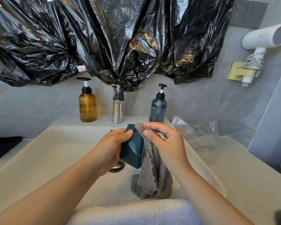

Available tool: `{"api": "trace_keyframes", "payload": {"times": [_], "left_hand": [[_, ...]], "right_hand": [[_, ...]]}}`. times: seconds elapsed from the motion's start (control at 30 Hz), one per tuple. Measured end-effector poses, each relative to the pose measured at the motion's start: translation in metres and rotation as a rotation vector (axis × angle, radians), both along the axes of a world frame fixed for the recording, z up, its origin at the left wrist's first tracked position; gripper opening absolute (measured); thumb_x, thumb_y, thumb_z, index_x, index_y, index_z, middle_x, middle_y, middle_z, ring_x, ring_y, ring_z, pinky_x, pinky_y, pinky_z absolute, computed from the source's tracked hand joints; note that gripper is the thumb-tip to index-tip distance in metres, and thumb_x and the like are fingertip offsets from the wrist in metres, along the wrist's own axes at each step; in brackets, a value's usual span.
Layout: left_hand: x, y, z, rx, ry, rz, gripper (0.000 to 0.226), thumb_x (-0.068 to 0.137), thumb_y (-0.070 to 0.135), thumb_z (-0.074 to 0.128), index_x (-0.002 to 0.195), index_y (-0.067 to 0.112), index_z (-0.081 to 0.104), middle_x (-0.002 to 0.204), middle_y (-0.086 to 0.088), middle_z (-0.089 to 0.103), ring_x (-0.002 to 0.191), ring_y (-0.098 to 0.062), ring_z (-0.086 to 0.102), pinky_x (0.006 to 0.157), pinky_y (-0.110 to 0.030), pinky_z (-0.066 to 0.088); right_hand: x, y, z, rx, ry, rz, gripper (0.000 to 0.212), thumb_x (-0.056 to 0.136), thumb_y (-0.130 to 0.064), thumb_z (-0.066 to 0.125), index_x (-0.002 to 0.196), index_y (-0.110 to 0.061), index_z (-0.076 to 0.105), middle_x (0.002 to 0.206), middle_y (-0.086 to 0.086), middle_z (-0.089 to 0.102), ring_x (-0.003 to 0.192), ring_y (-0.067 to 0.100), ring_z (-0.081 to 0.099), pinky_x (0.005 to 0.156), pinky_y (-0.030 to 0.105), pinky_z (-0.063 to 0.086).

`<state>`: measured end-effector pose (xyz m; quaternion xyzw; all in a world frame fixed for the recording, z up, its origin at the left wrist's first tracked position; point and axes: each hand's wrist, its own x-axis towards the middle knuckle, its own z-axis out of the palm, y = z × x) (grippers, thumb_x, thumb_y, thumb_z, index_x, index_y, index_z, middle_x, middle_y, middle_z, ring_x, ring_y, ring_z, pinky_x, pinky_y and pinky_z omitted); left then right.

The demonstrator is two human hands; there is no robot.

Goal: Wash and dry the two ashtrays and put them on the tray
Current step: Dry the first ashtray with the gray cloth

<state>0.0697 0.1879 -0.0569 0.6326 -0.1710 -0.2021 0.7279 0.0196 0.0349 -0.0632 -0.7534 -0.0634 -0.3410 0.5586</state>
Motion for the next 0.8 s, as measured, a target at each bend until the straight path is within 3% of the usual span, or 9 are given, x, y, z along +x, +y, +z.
{"api": "trace_keyframes", "payload": {"times": [0.13, 0.23, 0.37, 0.53, 0.7, 0.8], "left_hand": [[-0.003, 0.001, 0.000, 0.007, -0.014, -0.026, 0.021, 0.096, 0.024, 0.049, 0.102, 0.008, 0.062, 0.092, -0.013, 0.067, 0.087, -0.028, 0.060, 0.081, -0.040, 0.047], [-0.004, 0.001, 0.001, 0.002, -0.021, -0.048, 0.023, 0.094, 0.025, 0.050, 0.103, 0.007, 0.062, 0.095, -0.016, 0.065, 0.088, -0.030, 0.058, 0.081, -0.041, 0.045], [-0.006, 0.004, 0.003, -0.037, -0.035, -0.086, 0.032, 0.082, 0.031, 0.055, 0.102, 0.008, 0.062, 0.094, -0.015, 0.065, 0.086, -0.028, 0.059, 0.081, -0.041, 0.046], [-0.005, 0.006, 0.003, -0.125, -0.013, -0.117, 0.033, 0.078, 0.029, 0.055, 0.103, 0.008, 0.063, 0.090, -0.011, 0.068, 0.080, -0.023, 0.063, 0.074, -0.037, 0.050], [-0.004, 0.007, 0.006, -0.242, -0.010, -0.118, 0.030, 0.078, 0.026, 0.051, 0.099, 0.011, 0.065, 0.085, -0.008, 0.070, 0.071, -0.019, 0.068, 0.064, -0.030, 0.057], [-0.002, 0.007, 0.005, -0.292, 0.006, -0.104, 0.030, 0.076, 0.025, 0.051, 0.099, 0.011, 0.065, 0.083, -0.006, 0.072, 0.070, -0.017, 0.069, 0.062, -0.027, 0.057]], "right_hand": [[0.002, -0.004, 0.001, 0.086, 0.027, -0.002, 0.017, 0.086, -0.015, 0.071, 0.092, -0.030, 0.074, 0.088, -0.019, 0.073, 0.091, -0.004, 0.066, 0.077, 0.009, 0.048], [0.005, -0.008, -0.001, 0.125, 0.061, -0.030, 0.014, 0.087, -0.018, 0.070, 0.093, -0.030, 0.074, 0.091, -0.013, 0.075, 0.091, 0.000, 0.067, 0.083, 0.018, 0.053], [0.007, -0.012, -0.003, 0.208, 0.088, -0.022, 0.015, 0.087, -0.016, 0.069, 0.091, -0.030, 0.073, 0.092, -0.009, 0.075, 0.089, 0.003, 0.069, 0.079, 0.017, 0.052], [0.010, -0.017, -0.006, 0.282, 0.149, -0.044, 0.014, 0.087, -0.015, 0.069, 0.092, -0.028, 0.073, 0.097, -0.003, 0.075, 0.095, 0.012, 0.069, 0.089, 0.030, 0.054], [0.011, -0.023, -0.010, 0.231, 0.272, -0.053, 0.019, 0.091, -0.016, 0.065, 0.108, -0.014, 0.074, 0.103, 0.000, 0.074, 0.100, 0.017, 0.068, 0.098, 0.041, 0.051], [0.012, -0.027, -0.013, 0.254, 0.315, -0.022, 0.017, 0.092, -0.015, 0.063, 0.104, -0.014, 0.074, 0.101, 0.003, 0.075, 0.099, 0.020, 0.069, 0.098, 0.044, 0.051]]}}
